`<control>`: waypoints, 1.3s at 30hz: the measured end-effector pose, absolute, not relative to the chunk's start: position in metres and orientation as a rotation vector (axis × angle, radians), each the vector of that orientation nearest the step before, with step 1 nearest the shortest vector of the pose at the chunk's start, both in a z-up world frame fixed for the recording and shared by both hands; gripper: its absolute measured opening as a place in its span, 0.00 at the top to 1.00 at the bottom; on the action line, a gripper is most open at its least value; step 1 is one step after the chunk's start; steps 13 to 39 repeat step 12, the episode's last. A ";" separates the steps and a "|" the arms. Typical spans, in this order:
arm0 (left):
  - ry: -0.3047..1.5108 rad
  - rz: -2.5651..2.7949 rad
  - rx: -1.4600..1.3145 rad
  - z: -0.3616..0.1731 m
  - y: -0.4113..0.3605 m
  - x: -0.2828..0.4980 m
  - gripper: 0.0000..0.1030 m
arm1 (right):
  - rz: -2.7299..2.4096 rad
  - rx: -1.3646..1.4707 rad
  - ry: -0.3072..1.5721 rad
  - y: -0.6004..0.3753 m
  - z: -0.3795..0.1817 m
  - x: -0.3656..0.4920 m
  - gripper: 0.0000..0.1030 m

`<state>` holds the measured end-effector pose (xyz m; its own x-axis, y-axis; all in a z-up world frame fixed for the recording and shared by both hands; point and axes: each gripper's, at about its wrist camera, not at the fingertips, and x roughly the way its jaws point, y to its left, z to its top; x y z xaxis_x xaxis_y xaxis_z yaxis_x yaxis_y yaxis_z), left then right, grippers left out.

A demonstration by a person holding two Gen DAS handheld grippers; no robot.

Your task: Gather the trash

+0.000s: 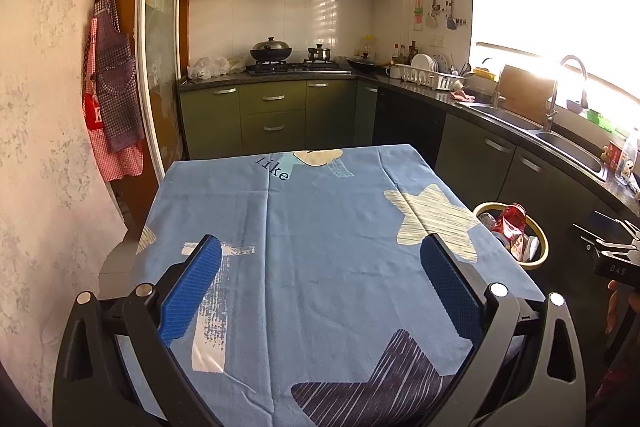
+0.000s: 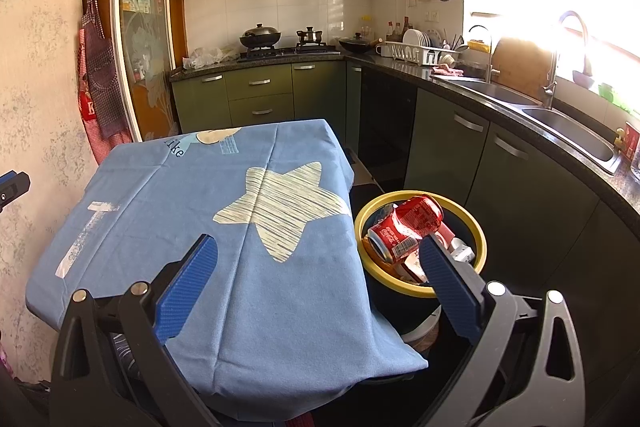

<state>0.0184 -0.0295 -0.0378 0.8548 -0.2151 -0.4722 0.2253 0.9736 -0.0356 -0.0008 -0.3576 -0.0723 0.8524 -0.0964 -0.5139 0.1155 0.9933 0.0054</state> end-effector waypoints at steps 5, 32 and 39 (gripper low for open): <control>0.526 -0.224 0.031 -0.042 -0.027 0.029 0.05 | -0.114 0.036 0.544 -0.359 -0.075 0.005 0.07; 0.659 -0.193 0.045 -0.080 -0.013 0.103 0.05 | -0.079 0.010 0.612 -0.352 -0.085 0.064 0.07; 0.659 -0.193 0.045 -0.080 -0.013 0.103 0.05 | -0.079 0.010 0.612 -0.352 -0.085 0.064 0.07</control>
